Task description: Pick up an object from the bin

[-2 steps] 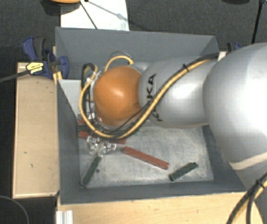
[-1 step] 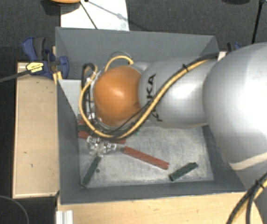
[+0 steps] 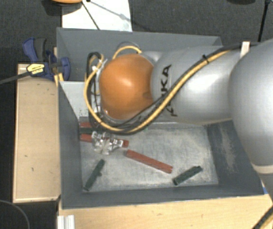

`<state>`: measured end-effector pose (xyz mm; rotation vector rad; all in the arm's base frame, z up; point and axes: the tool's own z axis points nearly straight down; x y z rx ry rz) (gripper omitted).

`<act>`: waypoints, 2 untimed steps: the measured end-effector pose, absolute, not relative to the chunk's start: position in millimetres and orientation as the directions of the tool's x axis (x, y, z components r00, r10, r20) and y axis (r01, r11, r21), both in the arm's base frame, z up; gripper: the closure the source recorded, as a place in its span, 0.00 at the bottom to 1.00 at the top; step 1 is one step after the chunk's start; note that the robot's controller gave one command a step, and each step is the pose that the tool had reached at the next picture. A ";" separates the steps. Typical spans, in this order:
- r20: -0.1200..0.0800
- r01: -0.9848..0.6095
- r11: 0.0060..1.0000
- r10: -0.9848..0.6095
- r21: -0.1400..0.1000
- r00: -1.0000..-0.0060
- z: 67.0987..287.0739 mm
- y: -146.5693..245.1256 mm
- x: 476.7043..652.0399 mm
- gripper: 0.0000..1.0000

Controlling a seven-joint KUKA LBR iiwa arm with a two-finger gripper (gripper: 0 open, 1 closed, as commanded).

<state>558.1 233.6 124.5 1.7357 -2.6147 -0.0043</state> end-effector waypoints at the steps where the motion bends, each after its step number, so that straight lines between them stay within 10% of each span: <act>1: -0.001 -0.898 0.439 -0.898 0.002 -0.439 69.6 234.3 565.1 0.00; 2: -0.003 -0.897 0.441 -0.897 0.000 -0.441 72.5 234.5 565.9 0.00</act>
Offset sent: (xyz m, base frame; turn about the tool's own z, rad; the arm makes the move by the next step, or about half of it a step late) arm 0.0000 0.0000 0.0000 0.0000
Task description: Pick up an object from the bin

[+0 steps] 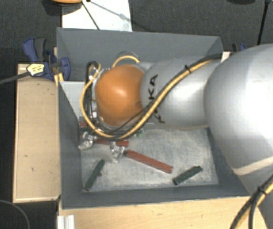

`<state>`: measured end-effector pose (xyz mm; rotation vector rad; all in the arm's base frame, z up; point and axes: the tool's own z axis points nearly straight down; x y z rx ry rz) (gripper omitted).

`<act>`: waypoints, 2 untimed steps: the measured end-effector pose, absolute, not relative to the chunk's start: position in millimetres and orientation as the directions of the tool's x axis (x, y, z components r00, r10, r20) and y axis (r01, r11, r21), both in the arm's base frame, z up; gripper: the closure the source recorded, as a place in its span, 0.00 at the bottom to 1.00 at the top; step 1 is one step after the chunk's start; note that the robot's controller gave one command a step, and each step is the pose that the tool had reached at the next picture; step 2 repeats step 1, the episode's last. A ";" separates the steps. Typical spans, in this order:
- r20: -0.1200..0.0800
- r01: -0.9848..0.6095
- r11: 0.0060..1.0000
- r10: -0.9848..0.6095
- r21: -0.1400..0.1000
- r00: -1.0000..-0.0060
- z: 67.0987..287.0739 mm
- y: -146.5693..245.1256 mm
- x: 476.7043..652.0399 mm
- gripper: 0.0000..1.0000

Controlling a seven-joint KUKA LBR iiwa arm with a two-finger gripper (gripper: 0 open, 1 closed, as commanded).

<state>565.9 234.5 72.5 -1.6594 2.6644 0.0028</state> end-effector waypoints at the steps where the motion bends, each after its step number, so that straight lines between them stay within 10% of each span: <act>1: -0.005 -0.996 -0.084 -0.996 -0.008 0.084 72.7 246.4 515.7 1.00; 2: -0.005 -0.996 -0.084 -0.996 -0.008 0.084 72.7 246.4 515.7 1.00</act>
Offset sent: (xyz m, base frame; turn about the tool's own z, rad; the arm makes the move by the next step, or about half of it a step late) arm 0.0000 0.0000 0.0000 0.0000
